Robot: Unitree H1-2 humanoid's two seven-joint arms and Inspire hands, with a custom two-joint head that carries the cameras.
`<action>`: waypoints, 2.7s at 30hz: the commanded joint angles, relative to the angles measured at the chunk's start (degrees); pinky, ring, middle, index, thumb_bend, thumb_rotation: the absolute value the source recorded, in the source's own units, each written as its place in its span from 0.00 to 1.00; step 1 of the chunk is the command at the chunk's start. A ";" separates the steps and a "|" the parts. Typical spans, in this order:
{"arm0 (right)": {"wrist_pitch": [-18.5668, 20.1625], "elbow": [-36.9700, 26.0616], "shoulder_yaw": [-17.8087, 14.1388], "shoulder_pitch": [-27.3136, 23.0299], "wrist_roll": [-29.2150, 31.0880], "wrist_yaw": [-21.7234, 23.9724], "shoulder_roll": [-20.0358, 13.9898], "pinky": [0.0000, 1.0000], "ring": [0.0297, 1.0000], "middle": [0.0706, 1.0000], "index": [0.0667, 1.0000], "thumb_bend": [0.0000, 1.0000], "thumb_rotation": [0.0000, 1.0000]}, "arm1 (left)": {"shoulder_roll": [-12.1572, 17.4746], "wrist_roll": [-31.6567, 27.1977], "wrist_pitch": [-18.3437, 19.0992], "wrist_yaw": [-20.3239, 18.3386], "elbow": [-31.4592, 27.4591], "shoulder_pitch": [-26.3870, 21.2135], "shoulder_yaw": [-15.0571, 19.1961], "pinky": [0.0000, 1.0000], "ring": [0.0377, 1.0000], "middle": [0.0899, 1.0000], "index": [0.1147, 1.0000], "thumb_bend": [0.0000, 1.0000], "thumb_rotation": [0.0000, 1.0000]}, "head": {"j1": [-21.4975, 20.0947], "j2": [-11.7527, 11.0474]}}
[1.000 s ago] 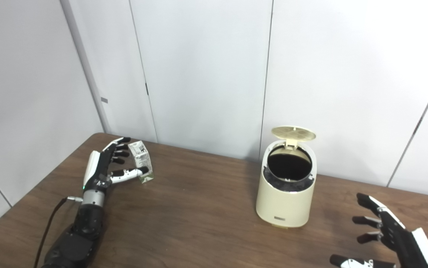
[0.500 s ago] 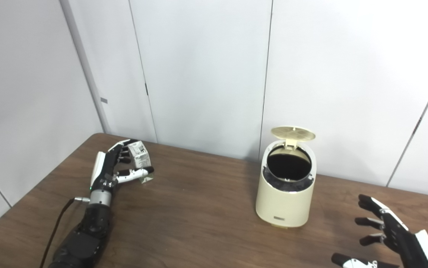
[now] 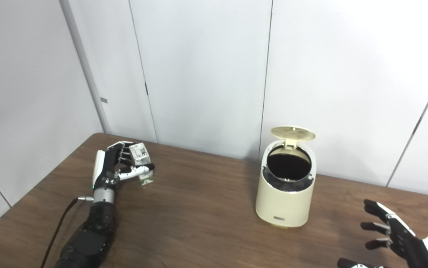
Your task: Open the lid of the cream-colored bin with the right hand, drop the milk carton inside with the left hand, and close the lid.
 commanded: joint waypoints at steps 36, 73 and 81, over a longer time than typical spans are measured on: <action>4.39 -3.67 1.68 -2.54 -3.01 -0.72 2.60 0.76 0.83 0.93 0.91 0.70 0.00 | -3.15 -3.26 -1.81 -10.86 -32.49 -0.51 -8.22 0.42 0.41 0.44 0.46 0.50 0.00 | -11.40 -0.23; -5.83 4.26 3.36 -2.34 -5.74 -4.40 4.74 0.66 0.80 0.91 0.89 0.75 0.10 | -18.46 -3.43 -1.94 -20.92 -28.95 -12.95 -15.91 0.42 0.42 0.44 0.44 0.50 0.00 | -22.24 -0.27; -4.60 3.19 2.97 -1.92 -5.87 -4.11 4.59 0.67 0.82 0.92 0.90 0.75 0.11 | -19.09 -2.52 -1.97 -17.98 -25.80 -13.74 -19.44 0.44 0.43 0.44 0.44 0.50 0.00 | -23.10 0.00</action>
